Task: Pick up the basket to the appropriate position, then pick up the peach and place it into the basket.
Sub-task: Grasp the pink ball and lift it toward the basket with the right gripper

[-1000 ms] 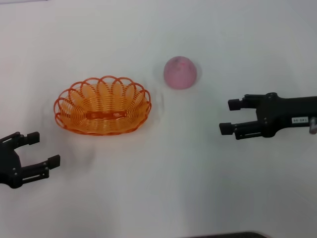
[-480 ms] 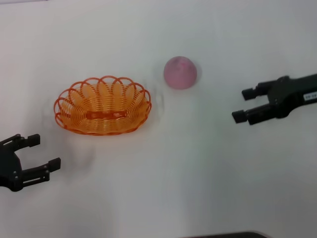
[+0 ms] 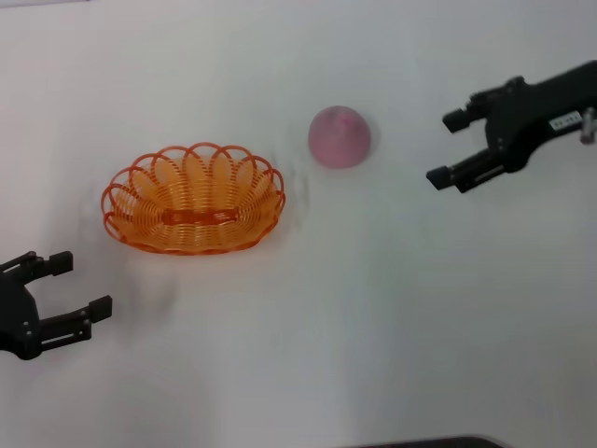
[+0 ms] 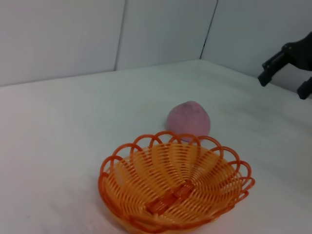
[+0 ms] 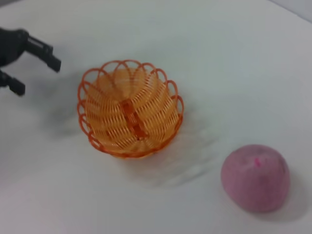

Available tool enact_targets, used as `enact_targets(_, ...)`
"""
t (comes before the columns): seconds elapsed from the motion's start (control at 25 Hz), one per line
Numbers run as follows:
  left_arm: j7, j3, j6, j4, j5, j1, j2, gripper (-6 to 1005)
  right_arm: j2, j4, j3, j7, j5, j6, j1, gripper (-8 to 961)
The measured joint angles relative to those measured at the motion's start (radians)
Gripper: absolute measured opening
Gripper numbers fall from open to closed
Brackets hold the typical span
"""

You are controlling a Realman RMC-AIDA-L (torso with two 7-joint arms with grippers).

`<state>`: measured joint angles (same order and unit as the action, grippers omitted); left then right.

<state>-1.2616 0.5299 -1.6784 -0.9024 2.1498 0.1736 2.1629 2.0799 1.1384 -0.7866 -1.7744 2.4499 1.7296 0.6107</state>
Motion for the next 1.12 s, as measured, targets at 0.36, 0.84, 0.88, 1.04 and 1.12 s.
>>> enact_targets(0.36,0.008,-0.002,0.0,0.021,-0.006,0.001,-0.001,857,0.011,0.017,-0.163,0.006,0.028,-0.139,0.053,942)
enact_targets(0.84,0.014,-0.014,-0.006,0.025,-0.008,0.0,-0.002,856,0.018,-0.021,-0.255,-0.009,0.02,-0.266,0.08,941)
enact_targets(0.88,0.016,-0.014,-0.006,0.025,-0.009,0.0,-0.002,856,0.019,-0.032,-0.257,-0.011,0.019,-0.276,0.083,941)
enact_targets(1.04,0.022,-0.015,-0.008,0.032,-0.008,0.001,0.0,856,0.019,-0.087,-0.26,-0.02,0.014,-0.316,0.101,942)
enact_targets(1.12,0.022,-0.015,-0.008,0.036,-0.009,0.003,-0.001,856,0.018,-0.118,-0.261,-0.02,0.009,-0.334,0.111,942)
